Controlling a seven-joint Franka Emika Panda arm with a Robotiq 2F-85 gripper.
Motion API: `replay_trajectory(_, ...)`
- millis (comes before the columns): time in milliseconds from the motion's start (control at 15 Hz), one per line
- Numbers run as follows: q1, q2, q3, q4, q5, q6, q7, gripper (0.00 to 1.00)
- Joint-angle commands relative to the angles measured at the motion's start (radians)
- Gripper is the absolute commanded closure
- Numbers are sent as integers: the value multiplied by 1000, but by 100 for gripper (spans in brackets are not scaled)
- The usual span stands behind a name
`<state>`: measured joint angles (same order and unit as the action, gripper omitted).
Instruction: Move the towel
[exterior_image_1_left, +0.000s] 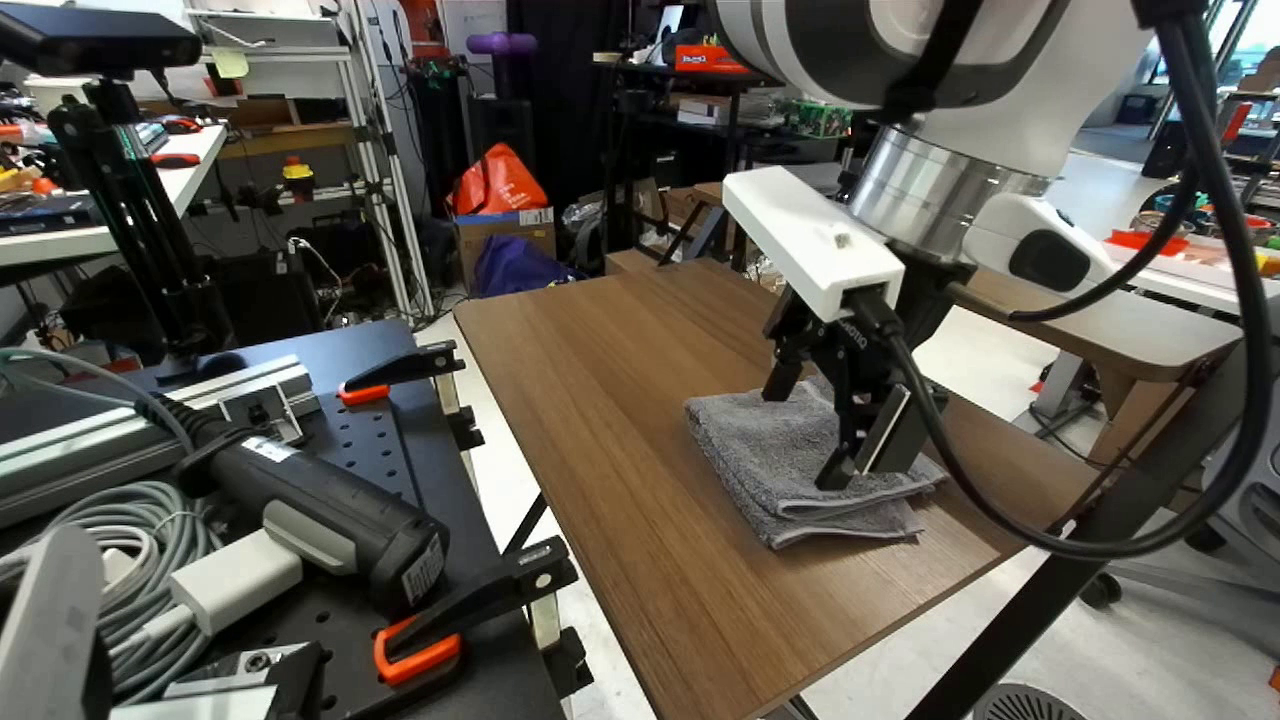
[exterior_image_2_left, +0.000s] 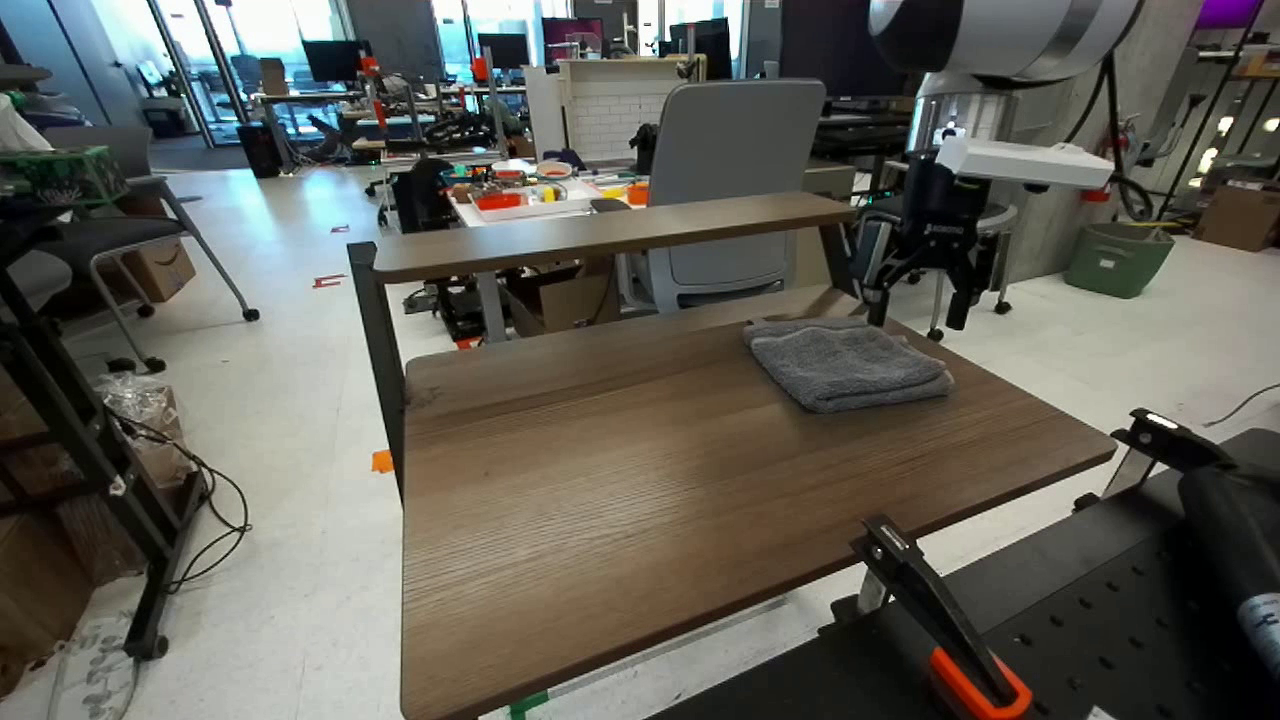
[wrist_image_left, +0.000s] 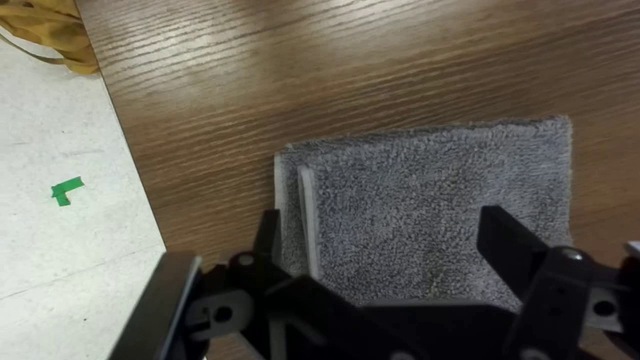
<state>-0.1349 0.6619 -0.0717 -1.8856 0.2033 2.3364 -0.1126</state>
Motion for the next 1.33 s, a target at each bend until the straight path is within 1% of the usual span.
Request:
replay_trajectory(0, 15, 83, 4, 97, -45, -10, 66, 0)
replay_trajectory(733, 100, 240, -4, 281, -153, -39, 184, 0)
replay_trajectory(1267, 190, 292, 9, 358, -221, -76, 189, 0)
